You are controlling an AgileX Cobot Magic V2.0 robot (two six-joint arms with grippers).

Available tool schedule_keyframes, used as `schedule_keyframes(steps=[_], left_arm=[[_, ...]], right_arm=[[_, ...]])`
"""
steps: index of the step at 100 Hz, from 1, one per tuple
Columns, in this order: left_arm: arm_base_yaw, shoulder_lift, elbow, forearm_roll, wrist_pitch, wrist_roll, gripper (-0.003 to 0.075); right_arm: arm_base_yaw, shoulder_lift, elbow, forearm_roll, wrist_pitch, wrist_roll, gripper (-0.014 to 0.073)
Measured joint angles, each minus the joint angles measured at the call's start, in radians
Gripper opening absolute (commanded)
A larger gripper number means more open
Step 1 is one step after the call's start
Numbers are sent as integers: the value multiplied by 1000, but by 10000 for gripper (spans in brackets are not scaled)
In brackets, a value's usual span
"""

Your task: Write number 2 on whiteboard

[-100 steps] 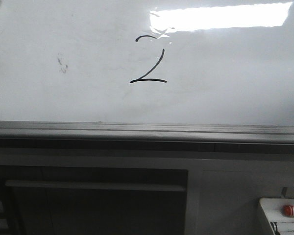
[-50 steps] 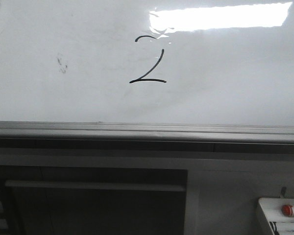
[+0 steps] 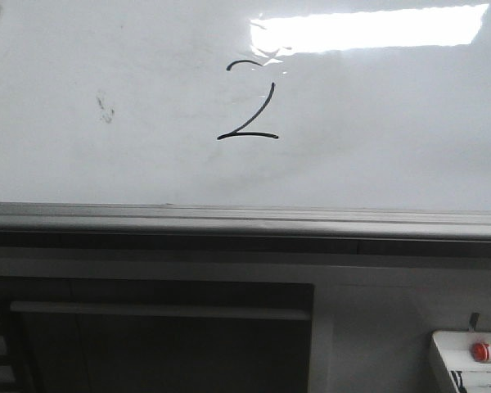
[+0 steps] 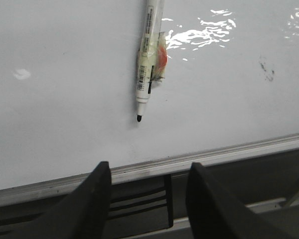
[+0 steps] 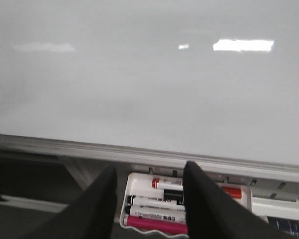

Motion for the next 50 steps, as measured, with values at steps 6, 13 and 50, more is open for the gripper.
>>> schedule_keyframes(steps=[6,13,50], left_arm=[[0,-60,48,-17,-44,-11,307],[0,-135,106,-34,-113,-18,267],[0,-315,268,-43,-313,-22,-18]], right_arm=[[0,-57,27,0,-26,-12,176],[0,-113,51,0,-46,-28,86],[0,-215,96,0,-54,-49,-72]])
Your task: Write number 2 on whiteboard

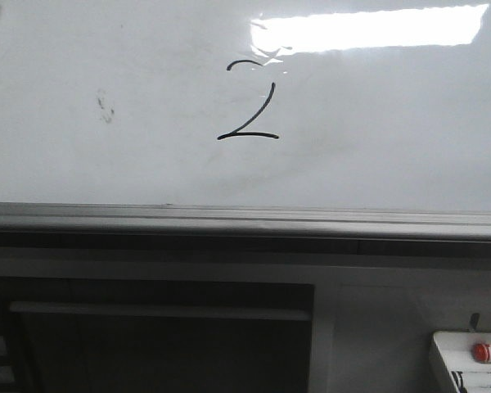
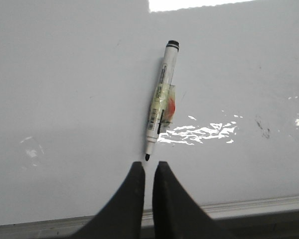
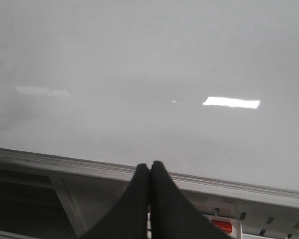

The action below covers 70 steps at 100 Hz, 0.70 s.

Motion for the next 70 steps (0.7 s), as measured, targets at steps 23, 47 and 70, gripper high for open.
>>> schedule_keyframes(steps=[23,47,70], left_arm=[[0,-4,0,0,-6,0,-18],[0,-4,0,0,-6,0,-18],[9,-76,43,24,-29,0,-18]], right_arm=[[0,0,0,0,0,-1,-72],[0,0,0,0,0,-2,-72],[0,0,1,0,3,-2,-72]])
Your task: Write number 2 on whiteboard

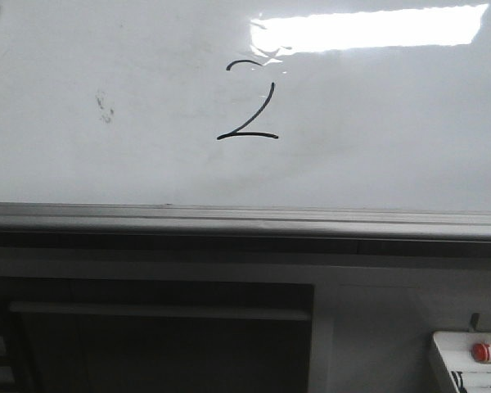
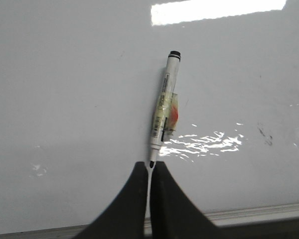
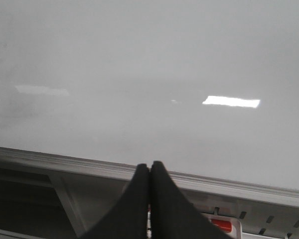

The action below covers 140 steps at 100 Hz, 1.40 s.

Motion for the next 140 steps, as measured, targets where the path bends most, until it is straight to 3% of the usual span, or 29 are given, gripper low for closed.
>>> schedule_keyframes(steps=[33,56,122,140], left_arm=[[50,-148,305,22,-244,0,-18],[50,-148,306,22,-315,0,-18],[50,-148,306,22,-315,0,-18],[50,-148,306,22,-315,0,-18]], right_arm=[[0,0,0,0,5,0,-72],[0,0,0,0,5,0,-72],[0,-2,4,0,5,0,-72],[0,-87,109,2,-123,0,-72]])
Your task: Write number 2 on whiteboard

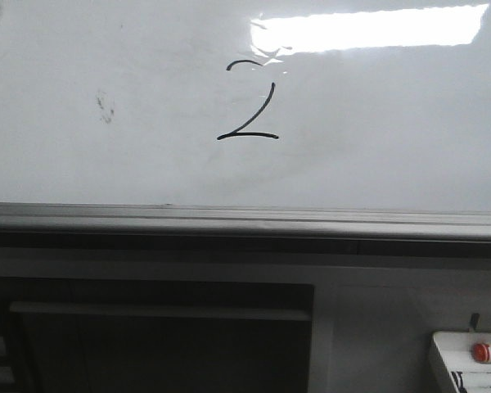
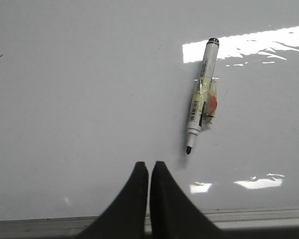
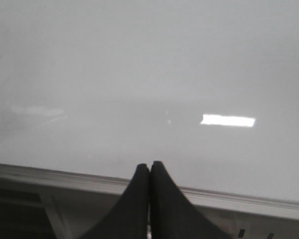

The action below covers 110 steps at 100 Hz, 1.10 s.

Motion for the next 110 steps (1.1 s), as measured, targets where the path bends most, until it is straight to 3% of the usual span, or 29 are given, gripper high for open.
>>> schedule_keyframes(steps=[32,64,71,83,93,110], left_arm=[[0,0,0,0,0,0,-18],[1,0,0,0,0,0,-18],[1,0,0,0,0,0,-18],[2,0,0,0,0,0,-18],[2,0,0,0,0,0,-18],[2,0,0,0,0,0,-18]], right_arm=[[0,-52,359,13,-442,0,-72],[0,-52,364,33,-570,4,-72],[0,-52,364,-62,-588,96,-72],[0,-52,364,-365,-603,373,-72],[0,-52,364,-438,-611,452,-72],[0,-52,364,-463,-613,476,-72]])
